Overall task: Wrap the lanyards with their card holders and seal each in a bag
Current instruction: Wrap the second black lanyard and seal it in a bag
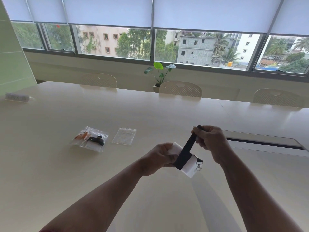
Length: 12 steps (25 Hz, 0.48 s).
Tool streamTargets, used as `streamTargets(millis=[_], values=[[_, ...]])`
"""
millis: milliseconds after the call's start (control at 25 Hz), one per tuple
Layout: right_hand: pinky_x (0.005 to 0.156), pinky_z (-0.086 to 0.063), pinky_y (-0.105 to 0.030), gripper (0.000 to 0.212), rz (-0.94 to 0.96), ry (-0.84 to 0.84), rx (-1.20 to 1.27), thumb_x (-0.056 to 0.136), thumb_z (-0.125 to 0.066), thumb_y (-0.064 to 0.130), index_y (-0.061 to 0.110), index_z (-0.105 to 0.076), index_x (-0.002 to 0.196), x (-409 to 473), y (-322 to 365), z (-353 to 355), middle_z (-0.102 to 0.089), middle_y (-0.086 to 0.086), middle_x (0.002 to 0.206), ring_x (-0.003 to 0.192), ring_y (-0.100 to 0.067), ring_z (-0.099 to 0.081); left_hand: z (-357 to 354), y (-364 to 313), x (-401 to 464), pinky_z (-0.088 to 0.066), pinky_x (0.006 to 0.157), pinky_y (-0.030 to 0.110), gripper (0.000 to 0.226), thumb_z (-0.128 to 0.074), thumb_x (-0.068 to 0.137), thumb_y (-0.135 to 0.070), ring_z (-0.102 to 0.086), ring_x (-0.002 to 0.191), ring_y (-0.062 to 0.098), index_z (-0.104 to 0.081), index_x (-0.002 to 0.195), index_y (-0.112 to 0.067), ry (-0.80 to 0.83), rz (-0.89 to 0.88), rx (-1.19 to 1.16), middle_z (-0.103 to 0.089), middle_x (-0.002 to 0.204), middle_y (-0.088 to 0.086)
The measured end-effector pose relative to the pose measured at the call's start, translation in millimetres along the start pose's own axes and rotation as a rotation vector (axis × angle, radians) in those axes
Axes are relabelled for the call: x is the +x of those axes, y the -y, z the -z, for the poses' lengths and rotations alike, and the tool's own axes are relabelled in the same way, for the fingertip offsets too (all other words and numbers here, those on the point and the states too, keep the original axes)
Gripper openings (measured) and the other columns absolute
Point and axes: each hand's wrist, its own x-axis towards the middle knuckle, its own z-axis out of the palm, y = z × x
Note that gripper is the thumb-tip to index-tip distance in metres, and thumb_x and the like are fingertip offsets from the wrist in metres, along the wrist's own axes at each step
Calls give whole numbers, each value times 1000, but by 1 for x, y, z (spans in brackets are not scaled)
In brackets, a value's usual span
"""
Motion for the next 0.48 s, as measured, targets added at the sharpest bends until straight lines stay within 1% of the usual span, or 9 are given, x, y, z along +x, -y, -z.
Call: streamTargets(millis=[40,80,160,240,280,320,360,400,480], values=[[46,-29,-22,19,-54,47,0,96,-67,16,7,-71,80,2,-4,2,-54,-10,59,47,-16,-40,-1,-2,0,-57,95,42,24,-60,97,6,-69,101,25,-63,119,-2,25,-11,-30,-70,109,13],[49,-27,-24,17,-131,100,31,94,-68,14,8,-69,78,1,-11,1,-48,-10,62,50,-17,-37,-2,-4,1,-57,95,43,24,-63,95,4,-68,103,26,-64,118,-3,35,-28,-71,-70,111,14],[53,-28,-25,11,-327,184,194,86,-66,10,13,-60,76,-6,-32,-8,-44,-9,64,52,-17,-38,-7,-8,5,-57,93,42,25,-66,92,-2,-68,106,26,-69,116,-8,19,-72,-176,-71,114,11],[48,-25,-18,13,-465,324,365,85,-50,13,18,-49,73,-19,-52,-24,-40,-3,57,45,-13,-37,-10,-7,8,-56,88,36,22,-68,92,-6,-68,102,23,-74,110,-16,-39,-121,-260,-73,111,8],[48,-22,-17,17,-518,408,434,87,-43,15,18,-48,71,-25,-59,-32,-38,-1,54,44,-11,-34,-12,-5,9,-54,84,32,20,-69,91,-8,-66,97,21,-75,106,-19,-82,-136,-281,-72,107,6],[48,-20,-18,20,-554,484,499,88,-40,18,16,-49,70,-29,-64,-38,-36,1,53,45,-10,-32,-13,-1,10,-50,80,28,18,-70,90,-11,-62,91,19,-75,104,-21,-127,-140,-283,-70,103,5],[50,-19,-19,20,-573,545,563,87,-41,21,15,-49,69,-32,-68,-42,-34,2,52,46,-11,-30,-14,3,10,-44,77,26,17,-71,88,-13,-57,86,17,-74,103,-22,-167,-134,-279,-68,100,4],[51,-18,-20,20,-587,584,623,85,-44,24,14,-49,68,-34,-70,-46,-33,3,51,46,-11,-29,-15,6,10,-42,75,26,18,-72,88,-14,-56,84,16,-74,103,-22,-198,-125,-282,-68,98,4],[53,-17,-21,17,-613,592,707,81,-50,24,15,-47,67,-36,-76,-51,-33,2,50,45,-11,-29,-19,10,9,-46,72,25,17,-71,91,-10,-59,78,16,-73,105,-19,-235,-123,-330,-70,94,5]])
